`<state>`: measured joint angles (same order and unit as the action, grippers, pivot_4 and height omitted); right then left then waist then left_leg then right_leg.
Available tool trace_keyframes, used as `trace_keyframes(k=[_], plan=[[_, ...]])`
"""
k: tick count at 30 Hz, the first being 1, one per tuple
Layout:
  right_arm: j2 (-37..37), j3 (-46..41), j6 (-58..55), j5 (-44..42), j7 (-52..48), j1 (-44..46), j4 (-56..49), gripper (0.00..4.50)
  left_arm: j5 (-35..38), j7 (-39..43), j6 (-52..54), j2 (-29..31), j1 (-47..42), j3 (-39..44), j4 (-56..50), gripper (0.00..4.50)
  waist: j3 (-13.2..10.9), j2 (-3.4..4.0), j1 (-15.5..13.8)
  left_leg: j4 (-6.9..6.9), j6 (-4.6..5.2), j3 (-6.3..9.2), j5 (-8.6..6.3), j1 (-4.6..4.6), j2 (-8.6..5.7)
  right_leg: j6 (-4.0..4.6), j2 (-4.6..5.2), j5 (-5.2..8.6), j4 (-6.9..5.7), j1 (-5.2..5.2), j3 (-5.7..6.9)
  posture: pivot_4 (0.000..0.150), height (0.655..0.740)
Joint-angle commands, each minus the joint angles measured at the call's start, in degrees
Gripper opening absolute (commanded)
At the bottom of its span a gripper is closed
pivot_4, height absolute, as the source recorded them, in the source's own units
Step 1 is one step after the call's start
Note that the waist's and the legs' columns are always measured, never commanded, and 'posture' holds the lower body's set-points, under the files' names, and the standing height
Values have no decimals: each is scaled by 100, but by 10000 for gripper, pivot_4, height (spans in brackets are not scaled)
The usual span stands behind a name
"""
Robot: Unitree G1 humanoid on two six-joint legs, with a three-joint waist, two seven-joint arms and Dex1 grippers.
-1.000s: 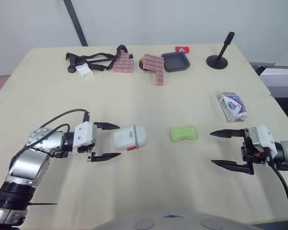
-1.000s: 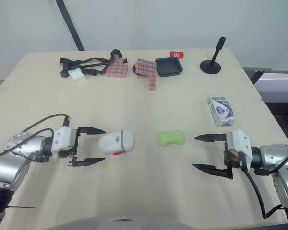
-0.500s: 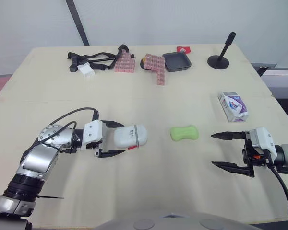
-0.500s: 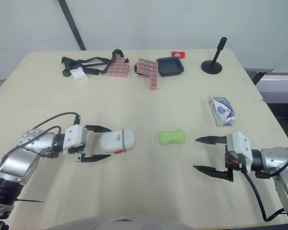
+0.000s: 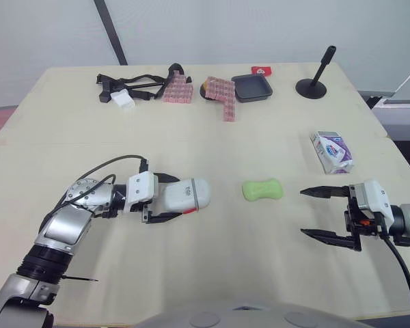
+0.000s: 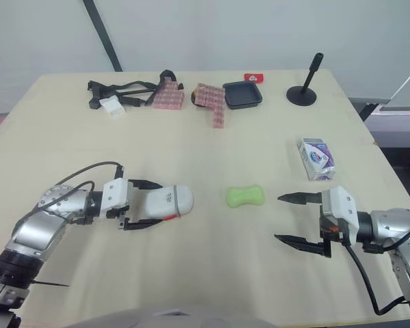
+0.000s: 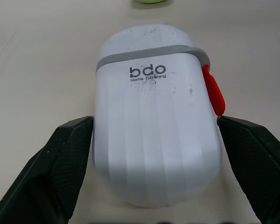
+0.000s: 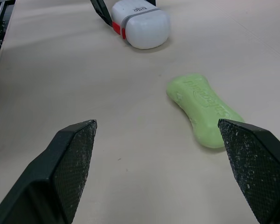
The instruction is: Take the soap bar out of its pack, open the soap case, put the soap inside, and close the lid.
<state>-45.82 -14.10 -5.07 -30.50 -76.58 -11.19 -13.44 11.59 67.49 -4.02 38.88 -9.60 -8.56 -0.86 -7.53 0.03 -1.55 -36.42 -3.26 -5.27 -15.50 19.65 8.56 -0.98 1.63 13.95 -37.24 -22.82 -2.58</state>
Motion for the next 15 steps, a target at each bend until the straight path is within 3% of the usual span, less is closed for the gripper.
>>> trace_keyframes(k=[1,15], plan=[[-61,-103,88,-54,-14,44,-30,44587,-50,-56,-37,-18,-63,-28,-24,45000,0,0,-1,0,0,0,0,0,0,0,0,0,0,0,1,1500,7374],[-88,-103,193,-28,-71,12,81,44587,-160,-309,-50,-173,-167,-118,124,45000,0,0,-1,-4,2,1,1,18,0,2,3,1,-1,0,8,1500,7374]])
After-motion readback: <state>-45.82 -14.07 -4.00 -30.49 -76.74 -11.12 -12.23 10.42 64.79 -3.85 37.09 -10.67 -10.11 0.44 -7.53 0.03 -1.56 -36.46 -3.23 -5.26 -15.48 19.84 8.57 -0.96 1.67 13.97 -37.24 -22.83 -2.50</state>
